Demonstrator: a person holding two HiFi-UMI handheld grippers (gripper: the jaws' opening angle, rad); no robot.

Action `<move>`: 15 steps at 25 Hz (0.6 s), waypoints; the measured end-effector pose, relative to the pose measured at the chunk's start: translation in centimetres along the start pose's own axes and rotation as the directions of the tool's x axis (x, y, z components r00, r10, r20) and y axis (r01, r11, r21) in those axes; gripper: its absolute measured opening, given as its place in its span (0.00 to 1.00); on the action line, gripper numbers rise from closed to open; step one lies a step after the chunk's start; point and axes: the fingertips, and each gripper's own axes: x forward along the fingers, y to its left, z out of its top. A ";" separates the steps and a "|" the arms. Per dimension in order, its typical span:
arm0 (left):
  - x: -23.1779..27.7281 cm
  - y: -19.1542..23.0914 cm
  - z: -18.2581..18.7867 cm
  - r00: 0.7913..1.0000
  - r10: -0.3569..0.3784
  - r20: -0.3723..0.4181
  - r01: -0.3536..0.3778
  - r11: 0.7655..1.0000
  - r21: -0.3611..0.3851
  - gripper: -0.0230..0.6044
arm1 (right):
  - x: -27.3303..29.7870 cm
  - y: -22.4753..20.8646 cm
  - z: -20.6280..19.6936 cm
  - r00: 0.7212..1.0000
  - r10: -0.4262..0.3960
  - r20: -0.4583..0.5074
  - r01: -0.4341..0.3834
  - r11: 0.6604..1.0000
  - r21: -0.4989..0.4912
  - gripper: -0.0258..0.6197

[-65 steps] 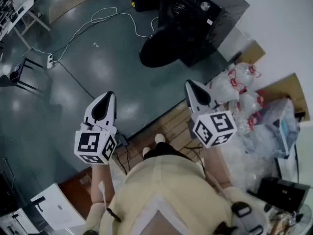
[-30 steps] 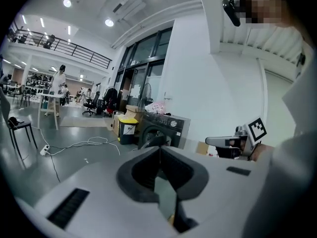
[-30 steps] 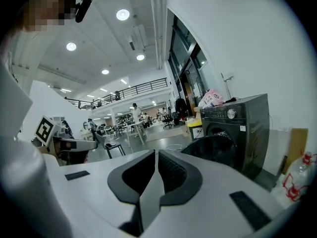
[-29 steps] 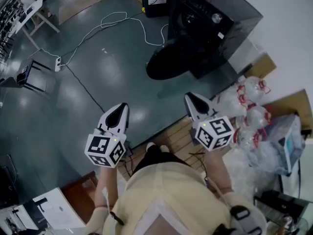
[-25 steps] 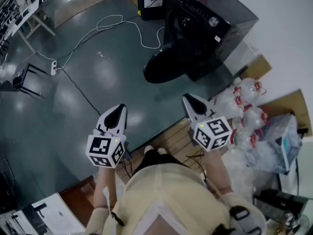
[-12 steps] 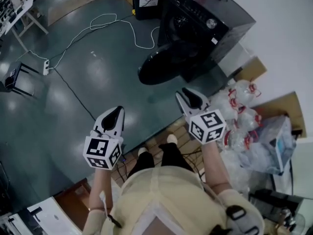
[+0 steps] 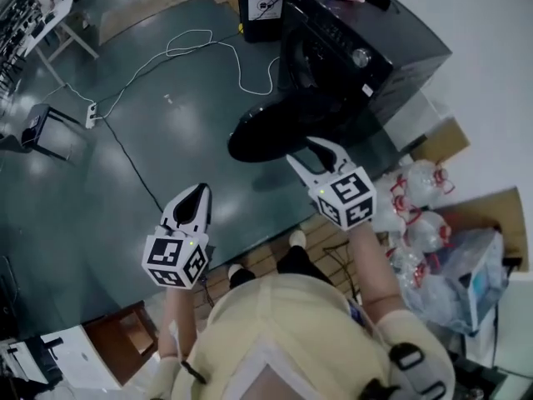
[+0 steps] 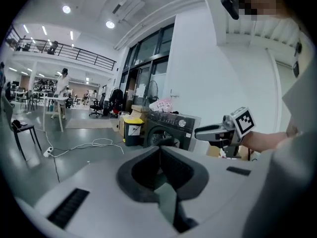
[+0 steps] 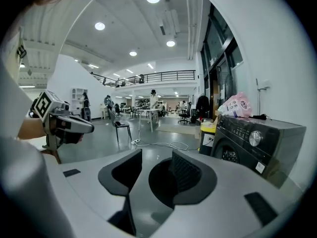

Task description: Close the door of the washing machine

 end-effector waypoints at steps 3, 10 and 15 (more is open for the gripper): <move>2.3 -0.7 0.8 0.999 0.036 0.005 -0.036 0.999 -0.004 0.05 | 1.2 -2.4 0.1 1.000 0.030 -0.004 -0.030 0.998 -0.052 0.30; 6.7 -2.5 1.7 0.992 0.127 0.010 -0.126 0.992 -0.026 0.05 | 2.7 -7.3 -1.1 0.993 0.114 -0.032 -0.117 0.987 -0.108 0.31; 9.1 -3.2 2.3 0.984 0.176 0.020 -0.175 0.984 -0.038 0.05 | 3.4 -9.4 -2.1 0.985 0.158 -0.075 -0.167 0.979 -0.118 0.31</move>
